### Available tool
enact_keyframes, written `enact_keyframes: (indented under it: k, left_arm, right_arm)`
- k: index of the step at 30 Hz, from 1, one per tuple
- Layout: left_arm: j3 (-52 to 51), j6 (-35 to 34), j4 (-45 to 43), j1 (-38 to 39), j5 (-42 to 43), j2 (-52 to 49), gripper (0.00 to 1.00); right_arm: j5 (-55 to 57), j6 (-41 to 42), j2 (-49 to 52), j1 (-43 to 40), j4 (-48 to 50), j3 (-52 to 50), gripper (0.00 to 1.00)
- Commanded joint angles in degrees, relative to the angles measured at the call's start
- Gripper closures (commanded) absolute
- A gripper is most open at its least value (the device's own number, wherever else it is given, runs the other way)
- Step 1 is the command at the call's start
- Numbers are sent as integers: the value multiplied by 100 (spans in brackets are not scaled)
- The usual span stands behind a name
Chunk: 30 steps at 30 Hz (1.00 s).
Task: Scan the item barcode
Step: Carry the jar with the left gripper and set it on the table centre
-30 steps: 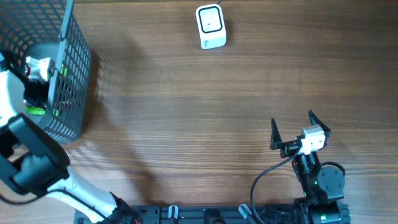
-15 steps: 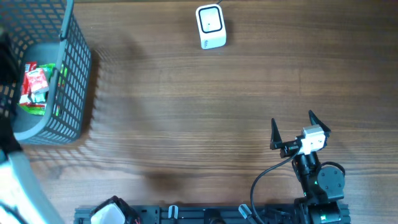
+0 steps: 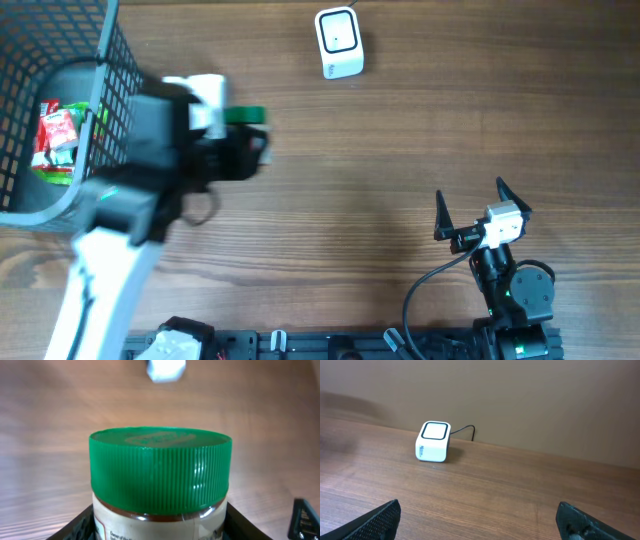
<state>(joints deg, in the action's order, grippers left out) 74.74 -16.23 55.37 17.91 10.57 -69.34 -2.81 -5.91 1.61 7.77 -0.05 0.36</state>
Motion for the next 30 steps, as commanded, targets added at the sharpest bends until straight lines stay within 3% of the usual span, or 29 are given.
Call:
enact_keyframes:
  k: [1, 6, 10, 19, 30]
  left_arm:
    - [-463, -918, -623, 1115, -39, -896, 49]
    - [-483, -1410, -2037, 2448, -35, -2756, 49]
    - [-483, -1648, -2638, 2806, -144, -3484, 51]
    - [-483, -1770, -3158, 2826, -151, -4444, 48]
    - [-485, -1923, -3475, 2691, -767, -4478, 45]
  right_arm:
    - [-68, -52, -42, -13, 13, -7, 0]
    - [-68, -55, -42, -13, 11, -7, 0]
    - [-70, -52, -42, -13, 13, -7, 0]
    - [-70, -55, -42, -13, 13, -7, 0]
    - [-70, -52, -42, -13, 13, -7, 1]
